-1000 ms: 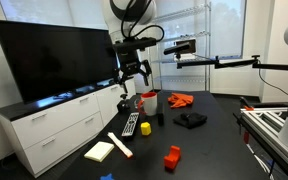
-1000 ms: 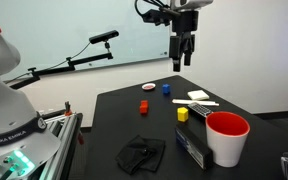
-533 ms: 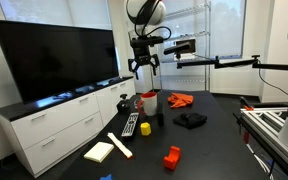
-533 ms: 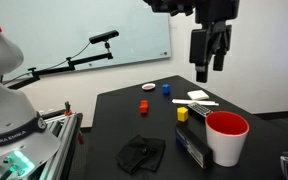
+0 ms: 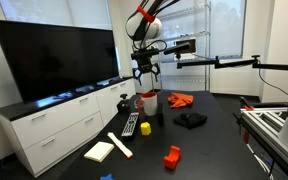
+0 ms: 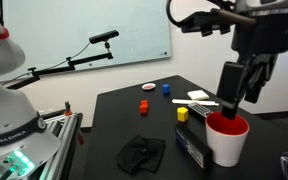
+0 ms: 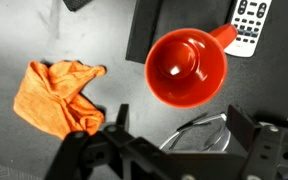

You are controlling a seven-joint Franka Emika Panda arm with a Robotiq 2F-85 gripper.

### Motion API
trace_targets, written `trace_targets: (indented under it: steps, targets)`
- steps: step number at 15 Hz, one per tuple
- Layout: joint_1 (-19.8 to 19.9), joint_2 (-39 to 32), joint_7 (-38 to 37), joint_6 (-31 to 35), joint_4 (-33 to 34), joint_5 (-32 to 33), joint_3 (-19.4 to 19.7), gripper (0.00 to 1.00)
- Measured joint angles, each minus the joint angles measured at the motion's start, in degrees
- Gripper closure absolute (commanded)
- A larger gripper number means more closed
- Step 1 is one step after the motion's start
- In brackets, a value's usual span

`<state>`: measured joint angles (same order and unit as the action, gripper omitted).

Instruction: Use the orange towel to wipe the table

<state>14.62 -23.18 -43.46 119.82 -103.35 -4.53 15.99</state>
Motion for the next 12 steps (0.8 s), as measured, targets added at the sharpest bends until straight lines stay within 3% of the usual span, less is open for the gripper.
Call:
trace_targets:
  steps: [6,12]
  targets:
    - [4.0,-6.4,-1.6,-4.4,9.2,-5.7,1.3,0.00]
    - [4.0,-6.2,-1.2,-6.7,10.6,-6.7,0.9,0.00]
